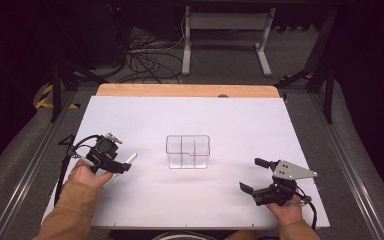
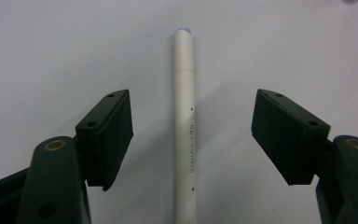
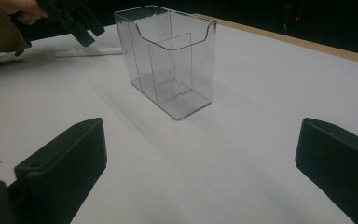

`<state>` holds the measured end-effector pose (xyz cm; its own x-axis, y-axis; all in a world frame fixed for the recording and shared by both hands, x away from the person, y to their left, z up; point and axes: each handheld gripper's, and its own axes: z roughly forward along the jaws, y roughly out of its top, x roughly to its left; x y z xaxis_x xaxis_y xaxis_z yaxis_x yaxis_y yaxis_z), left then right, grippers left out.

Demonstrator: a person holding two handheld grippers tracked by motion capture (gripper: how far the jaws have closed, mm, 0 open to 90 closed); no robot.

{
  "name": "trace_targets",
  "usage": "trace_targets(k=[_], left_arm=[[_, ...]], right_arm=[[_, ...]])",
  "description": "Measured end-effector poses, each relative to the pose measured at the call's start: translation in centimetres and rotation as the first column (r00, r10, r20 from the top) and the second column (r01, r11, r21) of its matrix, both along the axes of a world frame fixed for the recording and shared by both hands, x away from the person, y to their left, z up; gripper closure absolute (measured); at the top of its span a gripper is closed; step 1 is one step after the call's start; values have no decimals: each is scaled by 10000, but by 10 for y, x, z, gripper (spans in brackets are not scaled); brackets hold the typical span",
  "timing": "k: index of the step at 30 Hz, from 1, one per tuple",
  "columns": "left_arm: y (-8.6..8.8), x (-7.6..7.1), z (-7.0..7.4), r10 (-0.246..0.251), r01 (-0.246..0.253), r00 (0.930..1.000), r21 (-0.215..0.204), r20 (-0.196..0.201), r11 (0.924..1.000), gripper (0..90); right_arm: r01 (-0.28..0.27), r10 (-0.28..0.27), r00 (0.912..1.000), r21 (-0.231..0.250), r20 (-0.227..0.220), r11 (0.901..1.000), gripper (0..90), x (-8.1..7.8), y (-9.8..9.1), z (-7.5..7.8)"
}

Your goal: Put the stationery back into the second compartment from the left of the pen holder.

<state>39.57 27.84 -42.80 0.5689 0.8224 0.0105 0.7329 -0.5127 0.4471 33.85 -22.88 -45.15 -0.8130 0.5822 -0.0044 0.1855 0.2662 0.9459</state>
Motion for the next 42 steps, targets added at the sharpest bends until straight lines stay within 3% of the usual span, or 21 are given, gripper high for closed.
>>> trace_targets(k=[8,12,13,26,36,42], left_arm=[[-3,5,-4,123,-115,9996,315,-269,9994,388],[-5,7,-7,33,-13,9988,413,-492,9991,470],[-6,8,-8,-23,45,9983,369,-585,9993,531],[-9,13,-14,42,30,9949,708,-1004,9975,733],[-10,13,-14,7,85,9963,1067,-858,9943,778],[-11,13,-14,3,88,9963,1054,-860,9944,782]], right_arm=[[-40,40,10000,-49,-42,10000,26,0,0,-1],[-55,55,10000,-60,-56,10000,26,0,1,-1],[-56,55,10000,-71,-57,10000,26,0,1,-1],[-89,88,9999,-107,-49,9999,27,0,1,-1],[-76,75,10000,-103,-60,9999,27,1,1,-2],[-87,86,9999,-117,-99,9999,27,1,1,-2]])
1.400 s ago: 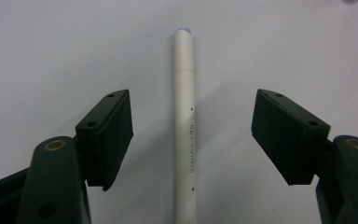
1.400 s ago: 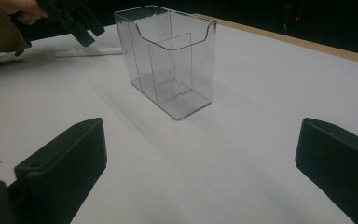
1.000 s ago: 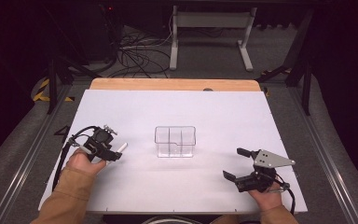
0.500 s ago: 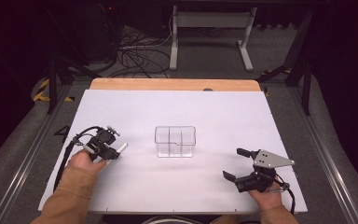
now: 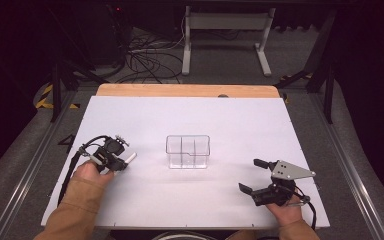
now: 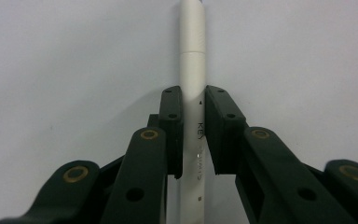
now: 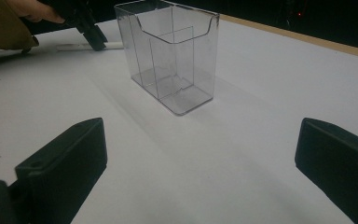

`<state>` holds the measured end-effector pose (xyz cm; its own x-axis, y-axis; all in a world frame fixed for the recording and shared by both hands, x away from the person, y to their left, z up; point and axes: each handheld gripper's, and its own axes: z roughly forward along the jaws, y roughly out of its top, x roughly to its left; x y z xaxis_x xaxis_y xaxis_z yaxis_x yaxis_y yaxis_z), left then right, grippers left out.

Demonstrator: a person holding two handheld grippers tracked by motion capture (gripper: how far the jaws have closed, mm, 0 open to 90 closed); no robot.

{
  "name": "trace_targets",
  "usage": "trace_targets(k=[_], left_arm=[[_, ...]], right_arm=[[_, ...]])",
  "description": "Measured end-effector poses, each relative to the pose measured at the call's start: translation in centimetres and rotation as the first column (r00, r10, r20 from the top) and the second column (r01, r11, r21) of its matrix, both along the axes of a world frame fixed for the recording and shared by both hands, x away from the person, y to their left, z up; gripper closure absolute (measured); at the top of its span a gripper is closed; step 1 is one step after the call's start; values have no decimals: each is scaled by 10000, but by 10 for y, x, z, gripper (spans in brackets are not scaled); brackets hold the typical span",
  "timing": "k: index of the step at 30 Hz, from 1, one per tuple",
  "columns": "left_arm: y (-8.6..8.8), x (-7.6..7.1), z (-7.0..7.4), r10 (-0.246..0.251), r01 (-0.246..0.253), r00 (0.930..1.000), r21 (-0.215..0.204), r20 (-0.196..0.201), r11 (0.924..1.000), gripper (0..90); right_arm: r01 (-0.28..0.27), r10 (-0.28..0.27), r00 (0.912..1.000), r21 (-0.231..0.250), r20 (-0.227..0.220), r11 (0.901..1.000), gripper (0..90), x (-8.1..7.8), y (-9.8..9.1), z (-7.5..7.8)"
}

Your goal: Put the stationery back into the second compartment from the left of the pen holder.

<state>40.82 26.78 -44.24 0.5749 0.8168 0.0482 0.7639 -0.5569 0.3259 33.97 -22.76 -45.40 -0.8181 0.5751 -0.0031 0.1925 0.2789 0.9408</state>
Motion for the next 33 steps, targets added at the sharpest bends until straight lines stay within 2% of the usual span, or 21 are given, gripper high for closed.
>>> trace_targets(k=[5,6,9,15,16,17,19,20,21,25,27,28,29,30,33], left_arm=[[1,-1,2,2,-2,10000,-41,14,10000,784],[1,-2,5,7,-3,9998,-180,178,9998,784],[1,-4,9,9,-1,9994,-254,334,9997,784],[1,-11,22,-102,201,9920,-778,1261,9968,784],[1,-14,25,-56,220,9890,-1098,1476,9937,784],[1,-14,25,-56,220,9890,-1098,1476,9937,784],[3,-16,28,-30,276,9844,-1374,1761,9901,784],[4,-18,32,6,334,9796,-1655,2012,9856,784],[4,-18,32,6,334,9796,-1655,2012,9856,784],[7,-22,38,94,481,9688,-2252,2477,9731,784],[9,-24,42,117,592,9611,-2470,2760,9672,784],[11,-26,44,203,667,9537,-2766,3002,9587,783],[12,-27,45,217,734,9512,-2940,3078,9530,784],[12,-27,45,217,734,9512,-2940,3078,9530,784],[13,-29,48,318,893,9358,-3232,3512,9421,783]], right_arm=[[1,-1,10000,-18,11,10000,28,0,0,0],[0,0,10000,-19,12,10000,27,0,0,0],[-4,4,10000,-5,19,10000,27,0,0,0],[-13,13,10000,-20,56,10000,27,0,0,0],[2,-2,10000,-8,48,10000,28,0,0,0],[2,-2,10000,-8,48,10000,28,0,0,0],[5,-5,10000,-5,45,10000,28,0,0,0],[-7,7,10000,-16,54,10000,28,0,0,0],[-7,7,10000,-16,54,10000,28,0,0,0],[-11,11,10000,-10,50,10000,28,0,0,0],[-17,17,10000,-6,49,10000,28,0,0,0],[-15,15,10000,-9,48,10000,28,0,0,0],[-13,13,10000,-7,47,10000,28,0,0,0],[-13,13,10000,-7,47,10000,28,0,0,0],[-15,15,10000,-22,50,10000,28,0,0,-1]])
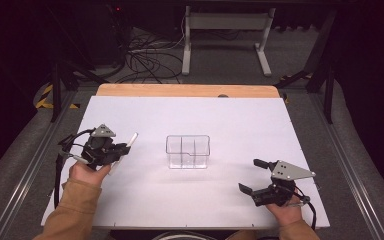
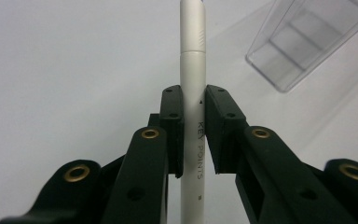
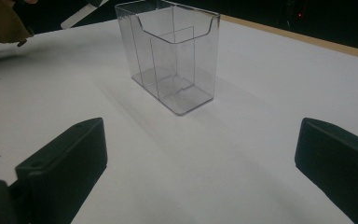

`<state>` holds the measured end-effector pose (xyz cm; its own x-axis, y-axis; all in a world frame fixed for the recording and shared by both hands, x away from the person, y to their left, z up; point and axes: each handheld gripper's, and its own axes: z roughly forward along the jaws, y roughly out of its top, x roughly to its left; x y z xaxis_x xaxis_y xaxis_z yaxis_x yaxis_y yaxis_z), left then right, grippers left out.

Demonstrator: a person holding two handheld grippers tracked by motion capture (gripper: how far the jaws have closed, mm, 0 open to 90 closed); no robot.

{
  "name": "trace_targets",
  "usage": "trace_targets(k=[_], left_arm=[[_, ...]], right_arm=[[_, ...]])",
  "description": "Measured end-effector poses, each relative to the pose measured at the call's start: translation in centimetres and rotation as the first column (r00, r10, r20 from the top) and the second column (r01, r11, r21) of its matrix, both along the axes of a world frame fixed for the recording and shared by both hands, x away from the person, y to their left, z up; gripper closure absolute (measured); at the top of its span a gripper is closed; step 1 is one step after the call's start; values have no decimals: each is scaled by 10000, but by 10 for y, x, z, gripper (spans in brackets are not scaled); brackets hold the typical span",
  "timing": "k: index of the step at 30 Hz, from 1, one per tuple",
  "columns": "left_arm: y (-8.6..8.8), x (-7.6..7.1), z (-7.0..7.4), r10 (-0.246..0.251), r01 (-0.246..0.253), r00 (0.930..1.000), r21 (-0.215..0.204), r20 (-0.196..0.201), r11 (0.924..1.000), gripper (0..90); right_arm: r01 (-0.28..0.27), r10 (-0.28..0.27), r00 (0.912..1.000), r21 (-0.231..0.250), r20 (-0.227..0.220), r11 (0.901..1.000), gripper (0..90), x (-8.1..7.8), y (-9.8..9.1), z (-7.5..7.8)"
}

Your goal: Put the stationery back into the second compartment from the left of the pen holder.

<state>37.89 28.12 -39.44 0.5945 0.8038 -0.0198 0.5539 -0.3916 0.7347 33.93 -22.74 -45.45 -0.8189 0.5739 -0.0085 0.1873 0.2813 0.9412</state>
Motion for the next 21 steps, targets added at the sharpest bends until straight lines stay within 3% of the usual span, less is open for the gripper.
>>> trace_targets(k=[5,10,14,16,18,19,21], left_arm=[[1,-5,4,2,36,9976,-551,696,9985,784],[0,-10,8,146,14,9896,-1115,1430,9938,784],[-1,-15,12,58,291,9803,-1735,1974,9844,783],[-2,-16,13,31,367,9754,-1764,2204,9836,783],[-3,-17,14,25,474,9712,-2033,2384,9780,784],[-4,-18,15,19,577,9681,-2301,2507,9714,783],[-4,-18,16,-36,705,9644,-2440,2644,9672,783]], right_arm=[[-11,11,10000,-7,-5,10000,28,0,0,0],[-7,7,10000,42,-13,10000,28,0,1,0],[-12,12,10000,35,-10,10000,28,0,1,0],[-11,11,10000,31,-10,10000,28,0,1,0],[-13,13,10000,35,-10,10000,28,0,1,0],[-17,17,10000,38,-7,10000,28,0,1,0],[-16,16,10000,69,-13,10000,28,-1,1,0]])
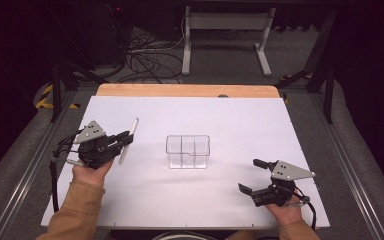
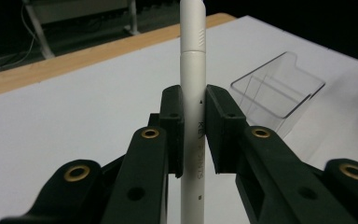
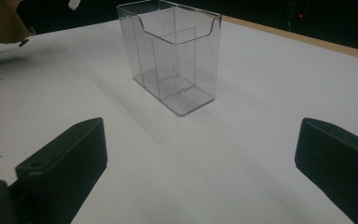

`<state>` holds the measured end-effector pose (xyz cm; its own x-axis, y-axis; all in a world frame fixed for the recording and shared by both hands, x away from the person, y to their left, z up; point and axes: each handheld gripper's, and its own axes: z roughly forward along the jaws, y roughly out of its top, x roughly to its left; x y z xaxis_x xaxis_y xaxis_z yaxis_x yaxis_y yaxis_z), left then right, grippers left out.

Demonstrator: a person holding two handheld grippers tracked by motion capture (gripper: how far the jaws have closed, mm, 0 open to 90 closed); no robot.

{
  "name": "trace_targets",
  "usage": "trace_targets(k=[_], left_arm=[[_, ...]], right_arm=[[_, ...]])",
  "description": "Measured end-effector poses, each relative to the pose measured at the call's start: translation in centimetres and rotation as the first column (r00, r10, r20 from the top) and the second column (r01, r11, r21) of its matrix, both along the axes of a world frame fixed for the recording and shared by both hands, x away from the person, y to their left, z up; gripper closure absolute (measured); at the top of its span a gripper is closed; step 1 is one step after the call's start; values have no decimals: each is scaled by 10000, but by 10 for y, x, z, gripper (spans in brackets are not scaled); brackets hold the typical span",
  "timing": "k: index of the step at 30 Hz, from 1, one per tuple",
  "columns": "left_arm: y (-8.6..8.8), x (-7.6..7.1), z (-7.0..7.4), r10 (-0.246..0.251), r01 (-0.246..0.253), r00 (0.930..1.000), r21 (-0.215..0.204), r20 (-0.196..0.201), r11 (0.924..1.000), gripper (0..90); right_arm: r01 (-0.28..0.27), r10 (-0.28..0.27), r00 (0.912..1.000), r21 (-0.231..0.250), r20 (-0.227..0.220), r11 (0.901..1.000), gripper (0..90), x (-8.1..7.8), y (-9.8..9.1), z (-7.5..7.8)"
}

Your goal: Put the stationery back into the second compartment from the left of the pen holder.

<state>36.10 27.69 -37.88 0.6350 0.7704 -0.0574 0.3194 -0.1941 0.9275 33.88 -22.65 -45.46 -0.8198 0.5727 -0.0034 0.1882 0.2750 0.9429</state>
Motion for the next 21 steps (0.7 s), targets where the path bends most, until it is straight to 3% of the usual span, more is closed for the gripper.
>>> trace_targets(k=[6,11,21], left_arm=[[-4,-1,4,-328,369,9982,-822,506,9959,783],[-12,0,7,-953,1101,9901,-1490,1029,9827,782],[-40,7,14,-1712,1998,9727,-1894,1567,9614,782]], right_arm=[[-23,23,10000,12,27,10000,28,0,0,0],[-38,38,10000,35,4,10000,28,0,0,0],[-83,83,10000,57,15,9999,28,0,0,0]])
